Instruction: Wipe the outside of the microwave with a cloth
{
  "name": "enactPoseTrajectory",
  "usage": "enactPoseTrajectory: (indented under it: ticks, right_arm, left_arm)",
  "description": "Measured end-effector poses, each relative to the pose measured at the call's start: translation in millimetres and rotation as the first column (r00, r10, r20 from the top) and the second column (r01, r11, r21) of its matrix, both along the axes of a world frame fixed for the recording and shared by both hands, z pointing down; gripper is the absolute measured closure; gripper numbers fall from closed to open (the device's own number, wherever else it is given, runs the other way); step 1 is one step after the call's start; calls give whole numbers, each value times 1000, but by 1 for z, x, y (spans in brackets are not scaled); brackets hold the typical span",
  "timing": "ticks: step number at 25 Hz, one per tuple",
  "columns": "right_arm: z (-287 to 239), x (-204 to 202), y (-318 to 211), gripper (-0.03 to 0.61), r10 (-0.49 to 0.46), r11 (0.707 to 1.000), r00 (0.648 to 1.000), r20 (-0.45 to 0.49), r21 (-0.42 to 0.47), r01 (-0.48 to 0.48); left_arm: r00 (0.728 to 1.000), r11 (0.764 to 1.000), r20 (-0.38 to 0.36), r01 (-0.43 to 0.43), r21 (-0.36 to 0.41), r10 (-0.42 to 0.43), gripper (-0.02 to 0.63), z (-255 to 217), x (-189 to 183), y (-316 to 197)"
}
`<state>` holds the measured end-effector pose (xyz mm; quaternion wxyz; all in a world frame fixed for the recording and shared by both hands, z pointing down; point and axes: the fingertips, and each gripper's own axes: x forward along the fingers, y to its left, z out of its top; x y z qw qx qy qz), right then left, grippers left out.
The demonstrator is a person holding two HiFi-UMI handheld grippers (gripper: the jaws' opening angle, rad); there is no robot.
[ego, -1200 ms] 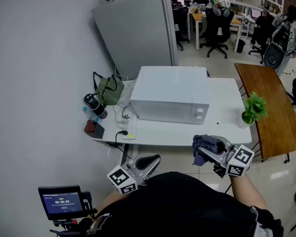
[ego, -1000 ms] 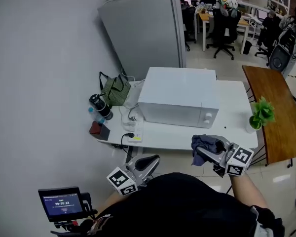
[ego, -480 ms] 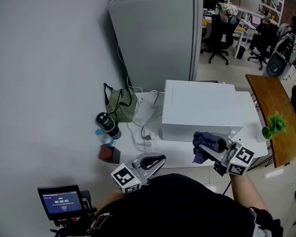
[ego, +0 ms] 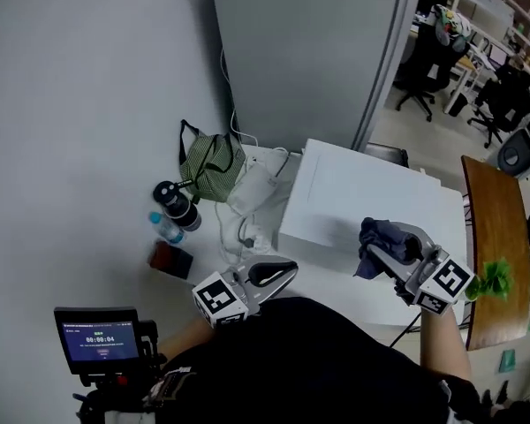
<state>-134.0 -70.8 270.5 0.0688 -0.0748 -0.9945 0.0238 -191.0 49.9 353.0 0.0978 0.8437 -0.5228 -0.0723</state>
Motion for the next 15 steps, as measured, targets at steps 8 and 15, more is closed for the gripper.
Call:
enactPoseTrajectory:
  ticks: [8,15]
  right_arm:
    - [0,-114,-56,422,-226,929,936,-272,229,291]
    - [81,-266,-72,421,-180,838,656,-733,235,492]
  left_arm:
    - [977,977,26,213,-29,-212,597,4,-22,0]
    - [963,962,-8,269,-37,-270,597,31,-86,27]
